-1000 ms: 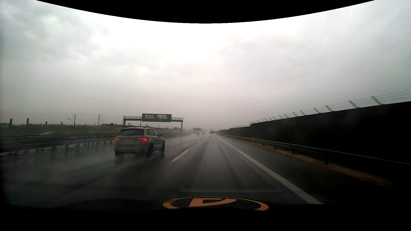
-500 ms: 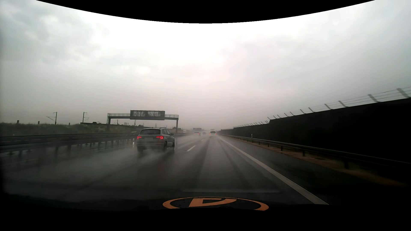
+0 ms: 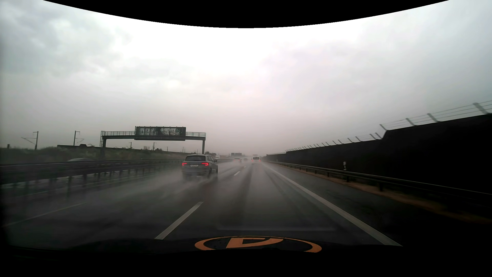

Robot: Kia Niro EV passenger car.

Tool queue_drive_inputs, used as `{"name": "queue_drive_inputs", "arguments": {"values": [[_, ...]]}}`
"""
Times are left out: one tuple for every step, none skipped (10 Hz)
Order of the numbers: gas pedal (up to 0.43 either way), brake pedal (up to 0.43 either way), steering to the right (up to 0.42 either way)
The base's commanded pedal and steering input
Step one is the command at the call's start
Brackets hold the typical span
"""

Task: Follow the waypoints while adhering to traffic rules and regulations

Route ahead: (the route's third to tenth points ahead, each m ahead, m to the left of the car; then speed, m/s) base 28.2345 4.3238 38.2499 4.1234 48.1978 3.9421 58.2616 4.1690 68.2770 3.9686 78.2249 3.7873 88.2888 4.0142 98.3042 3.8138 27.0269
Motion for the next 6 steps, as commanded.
{"name": "queue_drive_inputs", "arguments": {"values": [[0.22,0.0,-0.003],[0.22,0.0,-0.003],[0.209,0.0,-0.003],[0.209,0.0,-0.003],[0.209,0.0,-0.004],[0.209,0.0,-0.004]]}}
